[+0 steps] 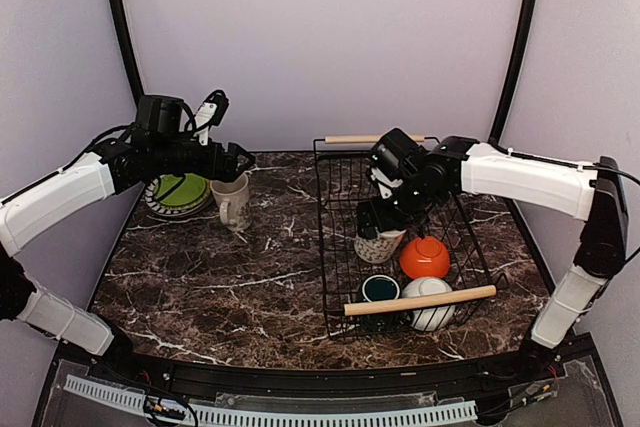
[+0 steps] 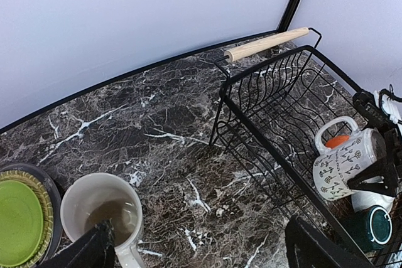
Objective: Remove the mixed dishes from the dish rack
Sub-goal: Grab the cup from the dish rack, then pass from the right arm to the left
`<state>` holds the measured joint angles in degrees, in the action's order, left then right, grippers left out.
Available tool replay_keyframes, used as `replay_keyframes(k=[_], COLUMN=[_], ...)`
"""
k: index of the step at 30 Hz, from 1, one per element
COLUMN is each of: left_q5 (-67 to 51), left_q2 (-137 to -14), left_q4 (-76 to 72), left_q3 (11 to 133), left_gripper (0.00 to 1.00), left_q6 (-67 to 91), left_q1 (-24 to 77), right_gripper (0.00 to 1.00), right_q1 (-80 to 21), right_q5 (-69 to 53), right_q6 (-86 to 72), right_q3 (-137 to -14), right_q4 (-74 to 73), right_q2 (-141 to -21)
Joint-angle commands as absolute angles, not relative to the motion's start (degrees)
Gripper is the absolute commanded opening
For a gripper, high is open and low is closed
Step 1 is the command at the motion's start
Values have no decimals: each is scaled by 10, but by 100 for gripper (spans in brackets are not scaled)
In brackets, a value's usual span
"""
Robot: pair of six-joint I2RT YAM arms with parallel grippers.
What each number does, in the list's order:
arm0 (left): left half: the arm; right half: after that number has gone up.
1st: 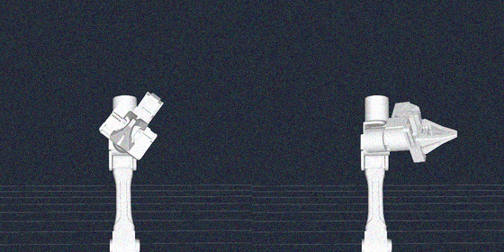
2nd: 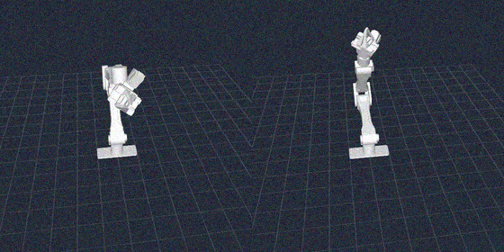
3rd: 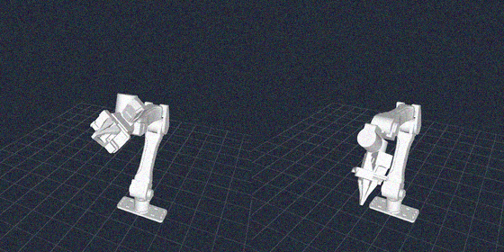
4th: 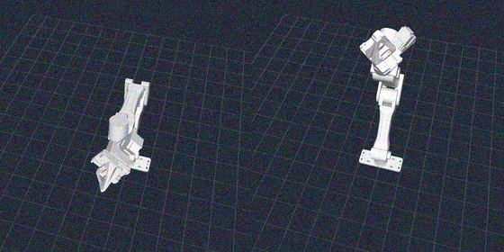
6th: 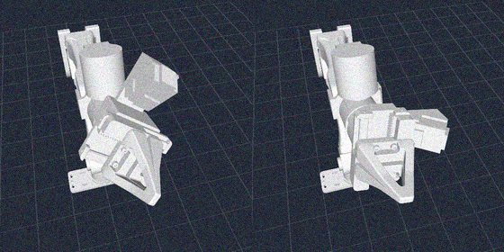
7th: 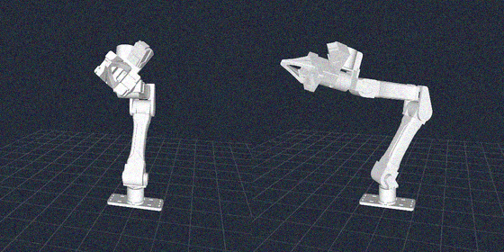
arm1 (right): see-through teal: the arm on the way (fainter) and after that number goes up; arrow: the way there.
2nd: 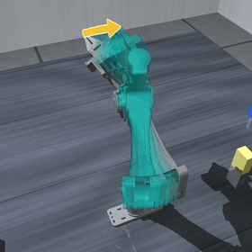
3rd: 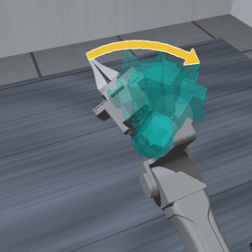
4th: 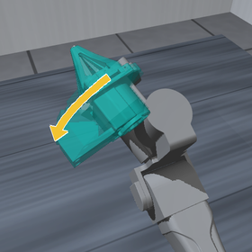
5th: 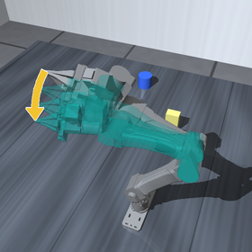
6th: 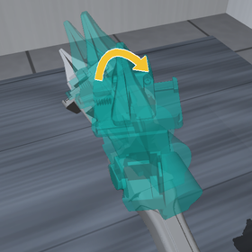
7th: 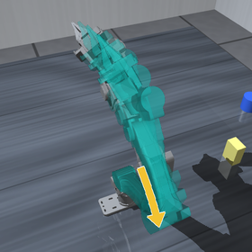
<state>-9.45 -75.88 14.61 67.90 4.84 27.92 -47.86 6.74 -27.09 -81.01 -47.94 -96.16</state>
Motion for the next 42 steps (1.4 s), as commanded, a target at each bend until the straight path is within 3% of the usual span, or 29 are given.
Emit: replay_keyframes(k=[1, 5, 16, 22, 30, 38, 42], left_q5=[-106, -117, -205, -329, -552, -620, -627], left_q2=[-756, -759, -780, -807, -842, -861, -860], left_q4=[141, 138, 121, 67, -152, -368, -409], left_q3=[670, 670, 673, 669, 624, 582, 573], left_gripper=[93, 93, 94, 93, 93, 89, 85], left_q6=[53, 56, 73, 114, 268, 434, 457], left_q1=[282, 282, 282, 282, 282, 282, 282], right_gripper=[9, 0, 0, 0, 0, 0, 0], right_q1=[-465, -443, -369, -352, -363, -398, -403], right_q5=[69, 18, -132, -194, -295, -317, -325], right_q6=[-286, -306, -380, -423, -455, -474, -489], right_q3=[-812, -761, -617, -571, -598, -665, -687], right_q4=[-385, -297, -55, 73, 234, 307, 337], right_q2=[-907, -867, -744, -715, -763, -855, -891])
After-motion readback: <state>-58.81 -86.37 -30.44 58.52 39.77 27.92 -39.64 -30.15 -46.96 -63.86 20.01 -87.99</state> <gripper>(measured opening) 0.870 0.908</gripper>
